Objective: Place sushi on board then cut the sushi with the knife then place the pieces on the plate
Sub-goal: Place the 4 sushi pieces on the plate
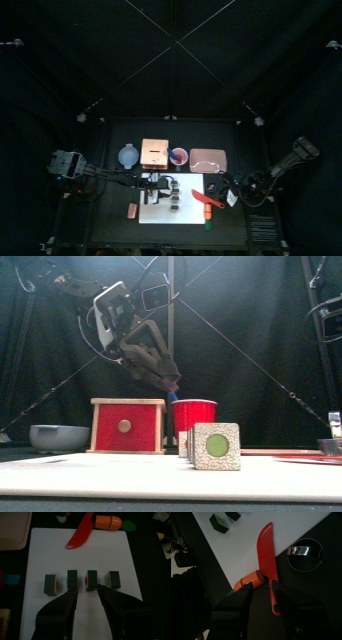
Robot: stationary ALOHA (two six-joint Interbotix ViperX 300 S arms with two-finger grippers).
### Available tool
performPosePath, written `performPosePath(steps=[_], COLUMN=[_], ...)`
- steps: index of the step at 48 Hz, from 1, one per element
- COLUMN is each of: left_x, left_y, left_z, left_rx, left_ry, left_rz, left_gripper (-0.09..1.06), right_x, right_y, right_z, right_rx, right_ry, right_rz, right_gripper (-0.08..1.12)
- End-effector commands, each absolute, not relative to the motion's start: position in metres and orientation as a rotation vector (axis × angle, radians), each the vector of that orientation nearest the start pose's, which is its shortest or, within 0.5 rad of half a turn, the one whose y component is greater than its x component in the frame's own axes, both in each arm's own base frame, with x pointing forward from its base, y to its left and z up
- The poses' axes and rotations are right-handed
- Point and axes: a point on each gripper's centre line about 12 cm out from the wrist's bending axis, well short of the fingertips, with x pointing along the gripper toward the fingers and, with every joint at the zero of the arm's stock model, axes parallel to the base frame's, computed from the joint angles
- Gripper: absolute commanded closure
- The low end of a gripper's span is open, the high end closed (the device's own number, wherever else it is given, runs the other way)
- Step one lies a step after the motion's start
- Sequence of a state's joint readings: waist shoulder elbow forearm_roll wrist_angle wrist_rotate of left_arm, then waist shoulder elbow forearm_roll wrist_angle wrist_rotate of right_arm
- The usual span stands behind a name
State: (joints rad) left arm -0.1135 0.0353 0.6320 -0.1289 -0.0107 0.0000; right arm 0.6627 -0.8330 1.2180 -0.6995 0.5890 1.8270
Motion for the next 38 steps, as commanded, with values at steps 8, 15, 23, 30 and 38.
performPosePath(steps=[8, 15, 23, 30, 38], left_x=[0.394, 0.388, 0.38, 0.374, 0.363], left_y=[-0.043, -0.043, -0.041, -0.04, -0.038], left_z=[0.175, 0.176, 0.172, 0.166, 0.163], left_rx=[-0.089, -0.092, -0.112, -0.124, -0.137], left_ry=[0.637, 0.636, 0.638, 0.641, 0.637], left_rz=[-0.064, -0.063, -0.051, -0.043, -0.034], left_gripper=[0.21, 0.21, 0.21, 0.21, 0.21], right_x=[0.177, 0.191, 0.208, 0.226, 0.251], right_y=[0.062, 0.045, 0.027, 0.021, 0.012], right_z=[0.216, 0.23, 0.24, 0.242, 0.234], right_rx=[0.542, 0.419, 0.319, 0.288, 0.269], right_ry=[0.738, 0.711, 0.69, 0.653, 0.636], right_rz=[-0.216, -0.25, -0.268, -0.228, -0.202], right_gripper=[0.3, 0.3, 0.3, 0.31, 0.31])
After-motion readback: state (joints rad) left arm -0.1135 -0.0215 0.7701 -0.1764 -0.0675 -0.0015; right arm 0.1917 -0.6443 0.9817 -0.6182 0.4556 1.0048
